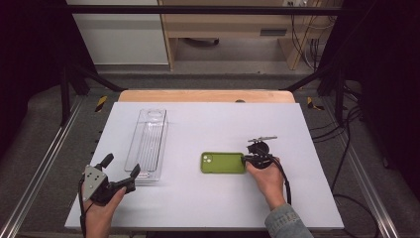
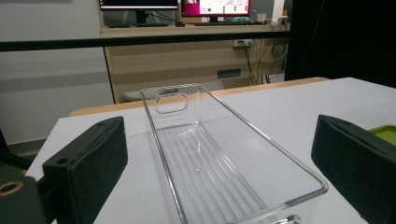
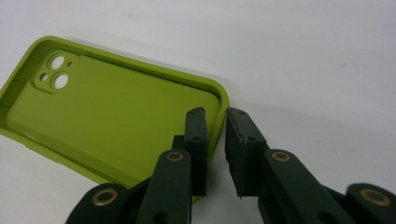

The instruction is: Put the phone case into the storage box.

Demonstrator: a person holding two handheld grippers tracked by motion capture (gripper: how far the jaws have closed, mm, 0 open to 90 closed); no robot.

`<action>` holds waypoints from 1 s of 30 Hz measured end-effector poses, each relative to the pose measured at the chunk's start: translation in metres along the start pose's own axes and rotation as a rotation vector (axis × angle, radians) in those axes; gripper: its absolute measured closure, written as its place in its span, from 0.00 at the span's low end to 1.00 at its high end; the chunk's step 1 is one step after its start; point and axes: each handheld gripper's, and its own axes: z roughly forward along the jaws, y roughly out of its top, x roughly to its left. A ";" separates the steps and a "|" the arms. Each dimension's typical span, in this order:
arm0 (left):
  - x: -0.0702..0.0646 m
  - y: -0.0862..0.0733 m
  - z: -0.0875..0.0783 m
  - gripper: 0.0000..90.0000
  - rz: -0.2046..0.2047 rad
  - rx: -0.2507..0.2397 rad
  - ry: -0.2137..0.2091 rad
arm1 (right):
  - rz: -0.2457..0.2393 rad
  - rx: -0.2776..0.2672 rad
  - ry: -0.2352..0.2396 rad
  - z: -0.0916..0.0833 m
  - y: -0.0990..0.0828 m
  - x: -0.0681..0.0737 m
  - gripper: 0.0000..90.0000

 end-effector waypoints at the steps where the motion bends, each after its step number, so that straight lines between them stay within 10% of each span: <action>1: 0.000 0.000 0.000 0.04 0.000 0.000 0.000 | 0.000 0.000 0.000 0.000 0.000 0.000 0.88; 18: -0.004 0.001 0.001 0.04 -0.005 0.004 -0.006 | 0.141 -0.064 -0.042 -0.001 -0.009 0.008 0.98; 23: -0.009 0.010 -0.002 0.04 -0.082 -0.014 -0.016 | 0.152 -0.160 -0.045 -0.012 -0.013 0.009 0.98; 30: -0.029 0.021 0.007 0.04 -0.060 0.020 -0.035 | 0.137 -0.287 -0.054 -0.025 -0.011 0.010 0.98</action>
